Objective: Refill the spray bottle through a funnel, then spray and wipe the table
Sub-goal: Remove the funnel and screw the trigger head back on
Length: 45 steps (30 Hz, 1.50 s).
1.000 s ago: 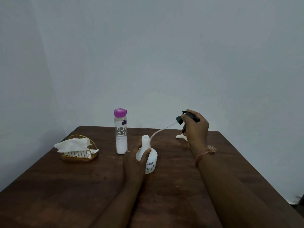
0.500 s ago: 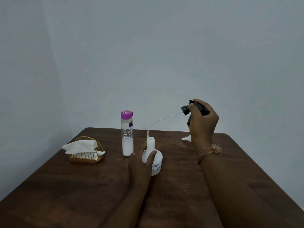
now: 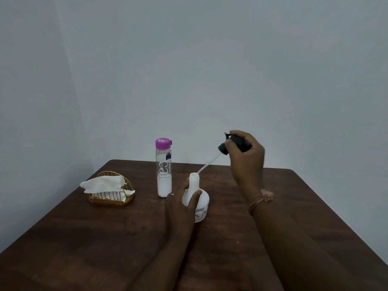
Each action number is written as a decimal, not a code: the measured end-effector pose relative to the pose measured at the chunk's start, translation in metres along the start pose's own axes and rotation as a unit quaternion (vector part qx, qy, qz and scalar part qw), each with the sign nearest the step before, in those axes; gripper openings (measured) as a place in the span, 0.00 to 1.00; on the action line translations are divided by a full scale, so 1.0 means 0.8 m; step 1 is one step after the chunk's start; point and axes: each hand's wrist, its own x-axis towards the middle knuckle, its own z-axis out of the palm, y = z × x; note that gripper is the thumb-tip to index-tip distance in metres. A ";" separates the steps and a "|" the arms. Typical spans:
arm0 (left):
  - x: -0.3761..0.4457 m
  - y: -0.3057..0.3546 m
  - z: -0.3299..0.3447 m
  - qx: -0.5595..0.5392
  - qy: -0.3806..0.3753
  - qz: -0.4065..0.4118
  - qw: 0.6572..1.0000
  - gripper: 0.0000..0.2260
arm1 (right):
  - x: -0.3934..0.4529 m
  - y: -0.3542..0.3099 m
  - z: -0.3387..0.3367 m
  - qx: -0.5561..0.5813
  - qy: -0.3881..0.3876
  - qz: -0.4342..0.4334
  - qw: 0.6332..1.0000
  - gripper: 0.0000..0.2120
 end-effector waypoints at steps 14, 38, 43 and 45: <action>0.000 -0.005 0.002 -0.018 0.008 0.010 1.000 0.19 | -0.038 0.042 0.038 -0.113 -0.202 0.001 0.973 0.13; -0.001 0.003 -0.003 -0.066 -0.015 -0.022 0.997 0.22 | -0.021 0.052 0.030 -0.135 -0.338 0.021 0.931 0.13; 0.001 -0.001 -0.002 -0.082 -0.011 -0.036 0.996 0.24 | -0.042 0.056 0.040 -0.159 -0.279 0.001 0.947 0.14; 0.001 -0.004 -0.003 -0.083 -0.013 -0.043 0.996 0.24 | -0.055 0.058 0.043 -0.164 -0.257 -0.002 0.953 0.15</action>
